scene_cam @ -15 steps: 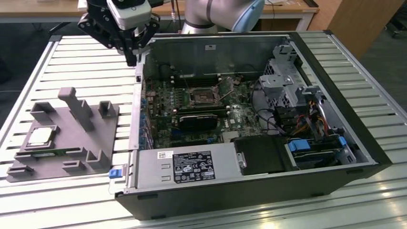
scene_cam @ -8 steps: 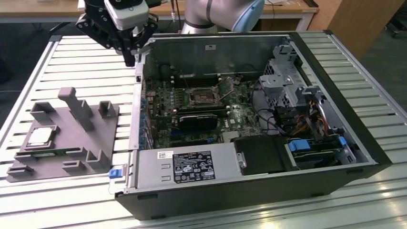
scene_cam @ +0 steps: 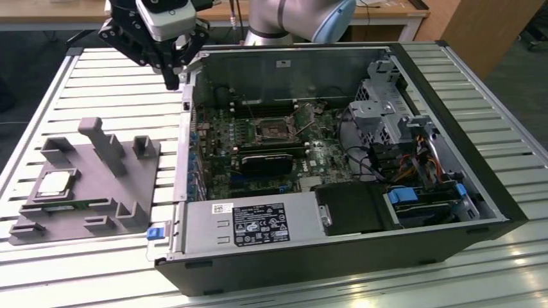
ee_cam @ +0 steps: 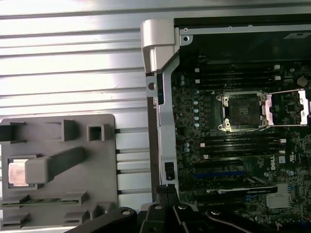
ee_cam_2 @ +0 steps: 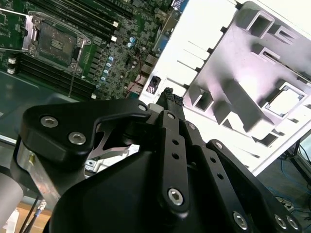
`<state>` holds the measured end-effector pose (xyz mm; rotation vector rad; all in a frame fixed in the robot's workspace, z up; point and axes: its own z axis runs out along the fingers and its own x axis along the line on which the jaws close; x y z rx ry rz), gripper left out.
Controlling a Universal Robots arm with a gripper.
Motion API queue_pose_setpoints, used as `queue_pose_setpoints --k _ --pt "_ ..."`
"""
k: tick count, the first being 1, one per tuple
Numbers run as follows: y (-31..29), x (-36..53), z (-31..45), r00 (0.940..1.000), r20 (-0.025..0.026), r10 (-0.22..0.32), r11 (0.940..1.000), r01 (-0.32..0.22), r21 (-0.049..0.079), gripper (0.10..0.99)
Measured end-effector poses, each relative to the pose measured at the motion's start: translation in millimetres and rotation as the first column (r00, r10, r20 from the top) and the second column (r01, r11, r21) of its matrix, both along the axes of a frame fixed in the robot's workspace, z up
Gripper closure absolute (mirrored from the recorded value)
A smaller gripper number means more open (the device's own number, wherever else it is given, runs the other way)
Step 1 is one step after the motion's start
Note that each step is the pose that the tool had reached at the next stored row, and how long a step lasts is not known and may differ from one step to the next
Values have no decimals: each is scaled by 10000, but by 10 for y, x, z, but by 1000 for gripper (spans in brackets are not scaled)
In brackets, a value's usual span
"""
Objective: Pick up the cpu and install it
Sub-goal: 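Reach for the cpu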
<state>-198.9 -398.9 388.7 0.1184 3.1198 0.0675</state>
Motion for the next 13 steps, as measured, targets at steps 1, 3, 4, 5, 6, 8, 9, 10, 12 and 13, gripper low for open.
queue_pose_setpoints --k 1,3,4,5,6,8,9,10,12,13 --pt "0 -5 0 10000 -2 0 10000 0 -1 980" --pt "0 -16 -1 10000 -2 -1 10000 1 -1 980" --pt "0 -20 -2 10000 -3 0 10000 0 0 980" --pt "0 -25 -2 10000 -4 0 10000 0 0 980" --pt "0 -30 -2 10000 -6 0 10000 0 -1 980" --pt "0 -41 -3 10000 -7 -1 10000 1 -1 980" --pt "0 -47 -4 10000 -7 -1 10000 1 0 980" --pt "0 -52 -5 10000 -8 -1 10000 1 -1 980" --pt "0 -62 -5 10000 -10 -1 10000 1 -1 980" --pt "0 -68 -6 10000 -11 -1 10000 1 -1 980"
